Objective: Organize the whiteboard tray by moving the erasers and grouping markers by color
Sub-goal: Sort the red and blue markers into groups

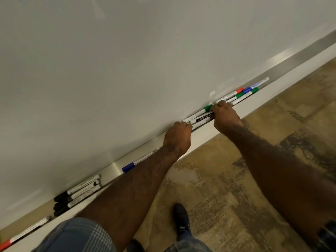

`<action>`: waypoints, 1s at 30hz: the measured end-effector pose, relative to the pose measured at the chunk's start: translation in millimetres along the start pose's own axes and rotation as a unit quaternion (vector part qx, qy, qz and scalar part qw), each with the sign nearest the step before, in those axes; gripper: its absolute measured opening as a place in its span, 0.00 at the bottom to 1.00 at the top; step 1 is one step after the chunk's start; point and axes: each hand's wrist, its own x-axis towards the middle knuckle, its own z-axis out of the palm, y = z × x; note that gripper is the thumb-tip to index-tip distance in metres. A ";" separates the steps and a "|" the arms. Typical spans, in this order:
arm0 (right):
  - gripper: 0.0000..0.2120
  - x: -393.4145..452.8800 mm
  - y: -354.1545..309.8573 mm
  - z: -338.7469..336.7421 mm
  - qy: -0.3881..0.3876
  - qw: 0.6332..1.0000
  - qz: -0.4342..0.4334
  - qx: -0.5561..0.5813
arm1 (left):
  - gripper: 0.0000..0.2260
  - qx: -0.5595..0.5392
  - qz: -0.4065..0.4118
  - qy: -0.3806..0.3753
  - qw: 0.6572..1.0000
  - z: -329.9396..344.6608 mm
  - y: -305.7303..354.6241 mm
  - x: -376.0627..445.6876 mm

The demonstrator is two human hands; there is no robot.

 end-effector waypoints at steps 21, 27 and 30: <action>0.11 -5.8 15.3 -10.3 -0.009 0.992 -0.122 0.000 | 0.13 -0.054 -0.075 0.019 0.996 4.9 -11.1 -15.6; 0.04 -36.7 10.3 -30.4 0.051 0.965 -0.038 0.255 | 0.16 -0.070 -0.109 0.061 0.990 -3.2 -38.0 -60.5; 0.06 -49.1 -0.9 -33.0 0.035 0.913 0.031 0.406 | 0.17 -0.088 -0.141 0.067 0.984 -13.1 -57.6 -93.5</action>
